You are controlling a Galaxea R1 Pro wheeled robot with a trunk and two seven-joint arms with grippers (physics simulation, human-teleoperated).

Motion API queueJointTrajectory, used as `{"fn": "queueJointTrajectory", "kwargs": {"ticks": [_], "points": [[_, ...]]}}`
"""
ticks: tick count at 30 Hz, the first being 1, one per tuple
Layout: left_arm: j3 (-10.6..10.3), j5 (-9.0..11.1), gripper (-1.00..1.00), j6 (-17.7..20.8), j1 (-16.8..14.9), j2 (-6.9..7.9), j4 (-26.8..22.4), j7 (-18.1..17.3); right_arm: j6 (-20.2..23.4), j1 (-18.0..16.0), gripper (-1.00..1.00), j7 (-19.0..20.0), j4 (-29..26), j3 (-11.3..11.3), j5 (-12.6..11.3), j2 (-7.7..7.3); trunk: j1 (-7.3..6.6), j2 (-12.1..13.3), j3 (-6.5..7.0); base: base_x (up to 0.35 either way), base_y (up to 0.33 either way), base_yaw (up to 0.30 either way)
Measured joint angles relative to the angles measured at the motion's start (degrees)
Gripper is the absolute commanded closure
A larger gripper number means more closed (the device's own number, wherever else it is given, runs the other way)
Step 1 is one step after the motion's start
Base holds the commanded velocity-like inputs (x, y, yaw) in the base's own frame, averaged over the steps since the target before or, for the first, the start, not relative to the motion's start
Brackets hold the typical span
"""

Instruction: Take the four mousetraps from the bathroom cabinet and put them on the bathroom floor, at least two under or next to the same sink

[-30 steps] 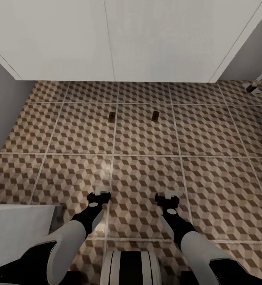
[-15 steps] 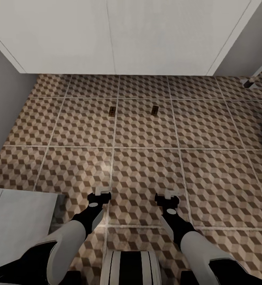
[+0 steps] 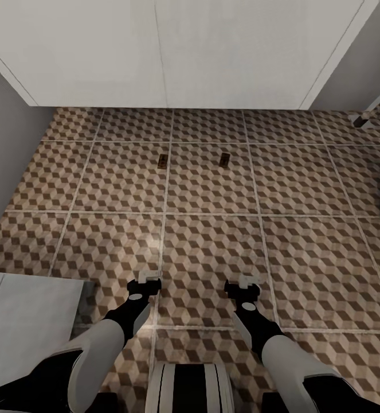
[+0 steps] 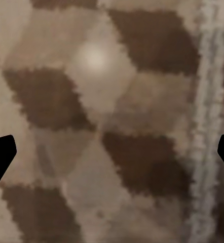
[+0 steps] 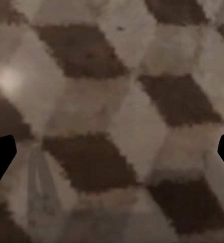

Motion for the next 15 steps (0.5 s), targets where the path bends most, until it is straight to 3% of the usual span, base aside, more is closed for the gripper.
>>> {"fn": "queueJointTrajectory", "kwargs": {"ticks": [4,15], "points": [[0.0,0.0,-1.0,0.0,0.0,0.0,0.0,0.0,0.0,0.0,-1.0,0.0,0.0,0.0,0.0,0.0,0.0,0.0,0.0,0.0,0.0,0.0],[0.0,0.0,-1.0,0.0,0.0,0.0,0.0,0.0,0.0,0.0,-1.0,0.0,0.0,0.0,0.0,0.0,-0.29,0.1,2.43,0.0,0.0,0.0]]}}
